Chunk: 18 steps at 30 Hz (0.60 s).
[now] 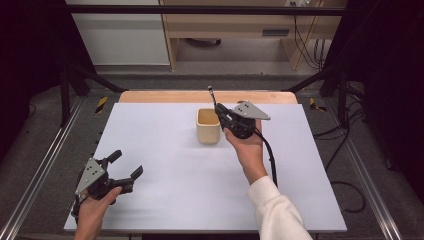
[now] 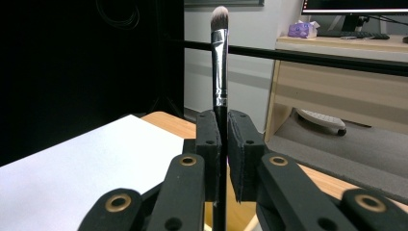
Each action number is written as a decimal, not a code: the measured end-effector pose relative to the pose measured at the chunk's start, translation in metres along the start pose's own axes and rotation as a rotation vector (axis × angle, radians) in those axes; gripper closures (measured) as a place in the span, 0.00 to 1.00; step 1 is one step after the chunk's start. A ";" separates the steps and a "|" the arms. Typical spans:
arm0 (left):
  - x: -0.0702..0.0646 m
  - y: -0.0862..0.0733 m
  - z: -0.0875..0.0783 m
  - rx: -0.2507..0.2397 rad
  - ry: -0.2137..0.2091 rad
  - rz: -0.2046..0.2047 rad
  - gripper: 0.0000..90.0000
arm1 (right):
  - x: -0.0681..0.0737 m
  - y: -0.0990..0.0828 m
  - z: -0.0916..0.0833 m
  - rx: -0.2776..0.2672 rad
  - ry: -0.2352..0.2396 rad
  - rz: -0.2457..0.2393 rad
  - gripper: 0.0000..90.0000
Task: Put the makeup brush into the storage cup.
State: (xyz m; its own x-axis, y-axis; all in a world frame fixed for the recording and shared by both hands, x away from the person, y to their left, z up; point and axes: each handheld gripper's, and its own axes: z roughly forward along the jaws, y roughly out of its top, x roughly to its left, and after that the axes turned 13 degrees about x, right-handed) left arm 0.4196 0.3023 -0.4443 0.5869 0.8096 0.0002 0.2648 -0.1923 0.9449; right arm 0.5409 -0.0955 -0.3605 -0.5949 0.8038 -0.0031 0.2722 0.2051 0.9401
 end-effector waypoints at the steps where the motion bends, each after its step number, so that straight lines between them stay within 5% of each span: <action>1: 0.000 0.000 0.000 -0.001 0.000 -0.001 0.05 | 0.000 0.001 0.000 0.000 -0.001 -0.005 0.93; 18: 0.000 0.000 0.000 -0.006 -0.003 -0.001 0.04 | 0.000 0.003 0.009 -0.016 -0.004 -0.012 0.93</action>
State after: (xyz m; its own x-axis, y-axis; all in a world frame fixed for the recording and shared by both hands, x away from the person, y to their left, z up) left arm 0.4193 0.3022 -0.4440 0.5893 0.8079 -0.0020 0.2607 -0.1878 0.9470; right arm 0.5488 -0.0902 -0.3611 -0.5948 0.8037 -0.0160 0.2527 0.2058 0.9454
